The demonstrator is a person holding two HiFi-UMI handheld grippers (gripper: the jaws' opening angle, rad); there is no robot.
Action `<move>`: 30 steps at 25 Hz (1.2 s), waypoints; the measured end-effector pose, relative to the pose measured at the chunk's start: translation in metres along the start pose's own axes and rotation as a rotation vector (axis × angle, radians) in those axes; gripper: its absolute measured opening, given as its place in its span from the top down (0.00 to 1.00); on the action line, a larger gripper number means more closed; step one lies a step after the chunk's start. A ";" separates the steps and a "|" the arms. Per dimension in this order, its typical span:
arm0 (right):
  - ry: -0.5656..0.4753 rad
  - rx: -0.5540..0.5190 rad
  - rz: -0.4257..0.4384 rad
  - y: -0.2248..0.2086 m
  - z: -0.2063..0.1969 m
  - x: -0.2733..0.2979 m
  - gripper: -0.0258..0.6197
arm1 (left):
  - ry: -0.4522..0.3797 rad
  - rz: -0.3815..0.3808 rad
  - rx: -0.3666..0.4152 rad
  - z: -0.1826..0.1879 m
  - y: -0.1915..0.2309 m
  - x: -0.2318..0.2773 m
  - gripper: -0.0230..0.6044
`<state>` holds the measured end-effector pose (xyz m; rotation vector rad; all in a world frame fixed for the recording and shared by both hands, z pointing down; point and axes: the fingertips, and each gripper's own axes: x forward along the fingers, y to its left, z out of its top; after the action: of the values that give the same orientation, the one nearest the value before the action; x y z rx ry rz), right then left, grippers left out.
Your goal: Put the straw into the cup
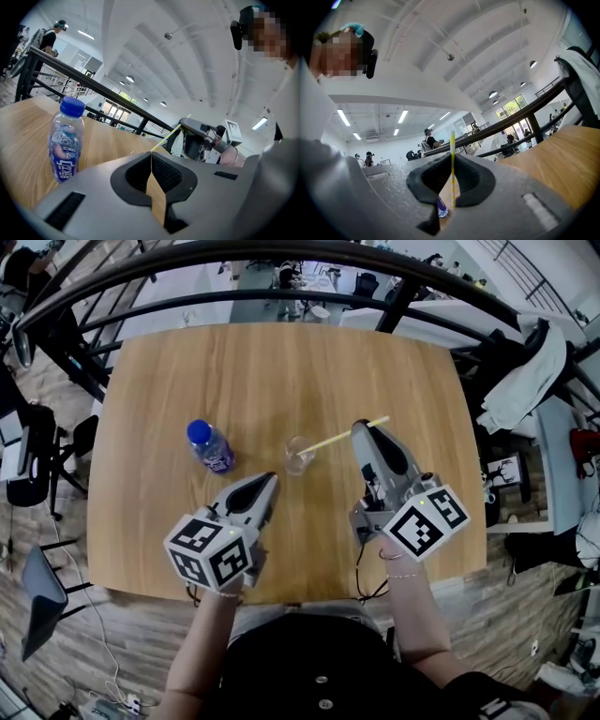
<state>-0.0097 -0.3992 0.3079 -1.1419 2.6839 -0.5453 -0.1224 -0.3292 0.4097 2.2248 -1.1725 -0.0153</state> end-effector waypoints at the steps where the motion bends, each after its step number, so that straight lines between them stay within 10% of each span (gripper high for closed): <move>1: 0.008 0.002 -0.002 -0.003 -0.003 0.003 0.94 | 0.002 0.000 -0.003 0.000 0.002 0.002 0.93; 30: 0.232 -0.016 -0.075 -0.053 -0.109 0.052 0.93 | 0.112 0.008 -0.088 -0.031 0.045 0.061 0.93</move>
<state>-0.0434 -0.4416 0.4279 -1.2600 2.8520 -0.7103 -0.1100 -0.3782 0.4745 2.1158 -1.0994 0.0591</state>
